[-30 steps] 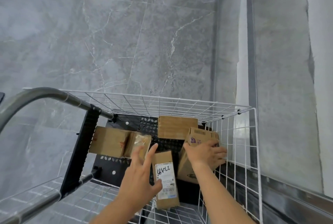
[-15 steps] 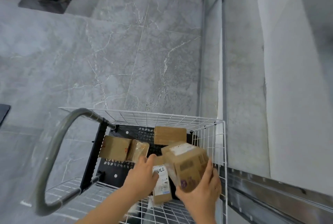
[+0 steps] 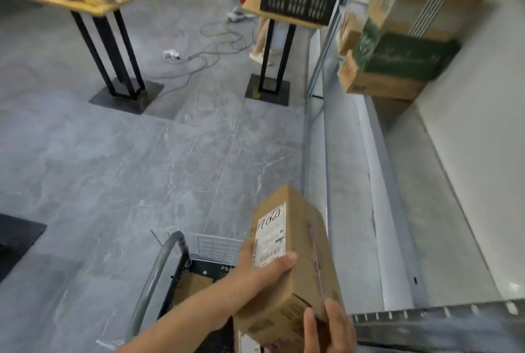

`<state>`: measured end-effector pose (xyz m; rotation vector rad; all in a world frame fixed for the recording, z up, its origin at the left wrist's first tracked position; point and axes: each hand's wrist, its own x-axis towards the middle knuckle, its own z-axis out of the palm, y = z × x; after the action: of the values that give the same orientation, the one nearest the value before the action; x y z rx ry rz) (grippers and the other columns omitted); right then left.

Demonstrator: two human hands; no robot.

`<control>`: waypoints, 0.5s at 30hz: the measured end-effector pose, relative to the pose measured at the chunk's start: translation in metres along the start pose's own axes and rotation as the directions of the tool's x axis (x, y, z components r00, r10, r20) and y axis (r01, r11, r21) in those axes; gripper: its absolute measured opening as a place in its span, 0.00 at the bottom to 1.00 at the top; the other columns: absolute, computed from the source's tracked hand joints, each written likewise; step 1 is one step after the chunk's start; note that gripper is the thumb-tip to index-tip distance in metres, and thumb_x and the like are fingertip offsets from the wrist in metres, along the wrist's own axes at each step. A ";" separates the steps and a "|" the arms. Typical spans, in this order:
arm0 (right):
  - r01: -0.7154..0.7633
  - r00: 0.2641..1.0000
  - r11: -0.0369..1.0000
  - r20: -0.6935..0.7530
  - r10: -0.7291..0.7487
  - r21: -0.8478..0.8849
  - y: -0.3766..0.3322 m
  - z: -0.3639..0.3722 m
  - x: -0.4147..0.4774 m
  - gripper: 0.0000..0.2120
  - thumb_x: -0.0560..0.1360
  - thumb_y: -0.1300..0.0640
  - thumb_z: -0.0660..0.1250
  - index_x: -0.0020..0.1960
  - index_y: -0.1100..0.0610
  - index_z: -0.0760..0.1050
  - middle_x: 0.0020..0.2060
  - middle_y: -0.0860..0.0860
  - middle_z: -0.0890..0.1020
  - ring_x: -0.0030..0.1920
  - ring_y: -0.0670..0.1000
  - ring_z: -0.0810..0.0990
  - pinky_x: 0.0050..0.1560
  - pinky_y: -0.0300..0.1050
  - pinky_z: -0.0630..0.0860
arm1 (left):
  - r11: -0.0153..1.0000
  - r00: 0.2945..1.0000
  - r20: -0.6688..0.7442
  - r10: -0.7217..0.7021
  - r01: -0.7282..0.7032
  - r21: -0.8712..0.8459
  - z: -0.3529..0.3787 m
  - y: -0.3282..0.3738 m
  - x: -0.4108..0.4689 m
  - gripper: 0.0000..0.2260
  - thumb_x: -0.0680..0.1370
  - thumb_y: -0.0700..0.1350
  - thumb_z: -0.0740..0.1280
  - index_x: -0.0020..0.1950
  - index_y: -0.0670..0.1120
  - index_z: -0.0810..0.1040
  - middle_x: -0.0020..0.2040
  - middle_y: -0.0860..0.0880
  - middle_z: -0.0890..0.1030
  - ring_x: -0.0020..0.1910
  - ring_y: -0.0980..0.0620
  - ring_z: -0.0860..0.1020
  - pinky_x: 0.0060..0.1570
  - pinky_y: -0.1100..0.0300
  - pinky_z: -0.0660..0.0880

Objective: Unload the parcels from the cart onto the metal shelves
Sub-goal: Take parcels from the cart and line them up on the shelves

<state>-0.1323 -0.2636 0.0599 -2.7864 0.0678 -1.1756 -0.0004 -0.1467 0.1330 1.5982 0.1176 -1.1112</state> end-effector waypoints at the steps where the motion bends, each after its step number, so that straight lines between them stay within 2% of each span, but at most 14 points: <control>1: -0.008 0.999 0.999 -0.051 0.010 0.052 -0.002 -0.004 0.011 0.17 0.79 0.43 0.56 0.54 0.57 0.69 0.53 0.61 0.72 0.75 0.49 0.59 0.71 0.53 0.61 | 1.000 1.000 -0.001 0.012 -0.012 -0.004 -0.003 0.009 -0.009 0.55 0.53 0.74 0.69 0.72 0.61 0.45 0.58 0.56 0.72 0.56 0.51 0.75 0.62 0.53 0.70; 3: -0.071 0.995 0.988 -0.056 0.079 0.137 -0.003 -0.009 0.025 0.18 0.75 0.42 0.64 0.55 0.56 0.70 0.54 0.61 0.73 0.70 0.52 0.68 0.65 0.56 0.68 | 0.998 0.998 -0.021 0.059 -0.058 0.024 -0.005 0.028 -0.026 0.56 0.53 0.71 0.70 0.73 0.61 0.44 0.59 0.55 0.71 0.57 0.50 0.75 0.61 0.54 0.70; 4: -0.185 0.982 0.966 0.000 0.188 0.178 -0.004 -0.011 0.030 0.25 0.68 0.46 0.74 0.60 0.54 0.70 0.58 0.60 0.73 0.67 0.53 0.71 0.63 0.55 0.71 | 0.995 0.995 -0.047 0.093 -0.091 0.043 -0.006 0.035 -0.032 0.55 0.53 0.70 0.70 0.73 0.60 0.44 0.58 0.55 0.71 0.56 0.51 0.75 0.59 0.55 0.71; 5: -0.271 0.962 0.933 0.104 0.252 0.238 -0.002 -0.015 0.034 0.42 0.57 0.54 0.83 0.67 0.51 0.67 0.63 0.55 0.73 0.67 0.50 0.71 0.63 0.49 0.72 | 0.991 0.988 -0.092 0.127 -0.122 0.063 -0.006 0.041 -0.038 0.56 0.53 0.69 0.71 0.73 0.60 0.45 0.58 0.55 0.70 0.56 0.51 0.75 0.59 0.55 0.71; 6: -0.338 0.937 0.880 0.212 0.279 0.333 -0.004 -0.015 0.039 0.58 0.49 0.64 0.85 0.73 0.47 0.61 0.65 0.51 0.72 0.68 0.44 0.69 0.65 0.40 0.70 | 0.984 0.976 -0.146 0.164 -0.151 0.094 -0.007 0.046 -0.042 0.57 0.51 0.69 0.71 0.73 0.60 0.46 0.59 0.54 0.70 0.57 0.50 0.74 0.60 0.54 0.71; 7: -0.379 0.918 0.837 0.271 0.288 0.395 -0.002 -0.017 0.047 0.63 0.48 0.68 0.85 0.75 0.45 0.58 0.65 0.49 0.71 0.68 0.40 0.67 0.64 0.32 0.67 | 0.973 0.958 -0.197 0.207 -0.182 0.139 -0.007 0.048 -0.044 0.58 0.51 0.69 0.72 0.73 0.60 0.46 0.61 0.53 0.69 0.59 0.49 0.73 0.62 0.52 0.71; 8: -0.364 0.929 0.838 0.225 0.294 0.406 -0.004 -0.022 0.061 0.58 0.53 0.66 0.83 0.75 0.46 0.58 0.64 0.49 0.71 0.67 0.41 0.68 0.64 0.30 0.67 | 0.959 0.940 -0.233 0.250 -0.206 0.195 -0.006 0.050 -0.046 0.59 0.50 0.69 0.73 0.73 0.61 0.45 0.63 0.52 0.67 0.61 0.48 0.72 0.63 0.50 0.70; 9: -0.315 0.949 0.839 0.161 0.271 0.445 -0.004 -0.033 0.069 0.47 0.60 0.60 0.80 0.73 0.47 0.61 0.64 0.51 0.72 0.66 0.45 0.70 0.64 0.33 0.69 | 0.941 0.923 -0.257 0.285 -0.218 0.259 -0.004 0.051 -0.048 0.59 0.50 0.70 0.72 0.73 0.63 0.42 0.64 0.51 0.65 0.62 0.47 0.70 0.64 0.48 0.70; 10: -0.337 0.941 0.794 0.179 0.286 0.505 0.000 -0.043 0.080 0.39 0.64 0.52 0.74 0.72 0.48 0.61 0.65 0.51 0.71 0.65 0.48 0.71 0.66 0.39 0.70 | 0.918 0.908 -0.272 0.319 -0.224 0.328 -0.001 0.053 -0.051 0.59 0.51 0.71 0.71 0.73 0.64 0.40 0.64 0.50 0.64 0.63 0.46 0.69 0.65 0.47 0.69; 11: -0.403 0.915 0.757 0.222 0.336 0.514 0.004 -0.050 0.088 0.37 0.66 0.44 0.70 0.71 0.46 0.60 0.66 0.50 0.70 0.66 0.50 0.70 0.67 0.47 0.70 | 0.890 0.892 -0.283 0.351 -0.224 0.396 0.003 0.055 -0.053 0.58 0.51 0.71 0.69 0.72 0.65 0.37 0.63 0.50 0.62 0.63 0.46 0.69 0.64 0.46 0.69; 13: -0.577 0.815 0.620 0.413 0.405 0.531 0.021 -0.058 0.105 0.39 0.65 0.33 0.66 0.72 0.37 0.54 0.71 0.40 0.63 0.71 0.48 0.64 0.70 0.54 0.66 | 0.832 0.858 -0.306 0.411 -0.217 0.510 0.013 0.058 -0.061 0.58 0.51 0.73 0.65 0.70 0.66 0.32 0.60 0.49 0.60 0.61 0.45 0.68 0.62 0.45 0.70; 15: -0.702 0.705 0.449 0.630 0.326 0.553 0.028 -0.065 0.118 0.46 0.59 0.24 0.66 0.71 0.29 0.48 0.70 0.30 0.57 0.73 0.44 0.61 0.71 0.54 0.66 | 0.778 0.819 -0.320 0.476 -0.223 0.587 0.027 0.060 -0.066 0.57 0.53 0.73 0.65 0.69 0.65 0.31 0.61 0.48 0.61 0.60 0.44 0.68 0.59 0.46 0.71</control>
<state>-0.0958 -0.3076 0.1855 -1.9085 0.3048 -0.2473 -0.0165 -0.1602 0.2242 2.2492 -0.2078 -0.4541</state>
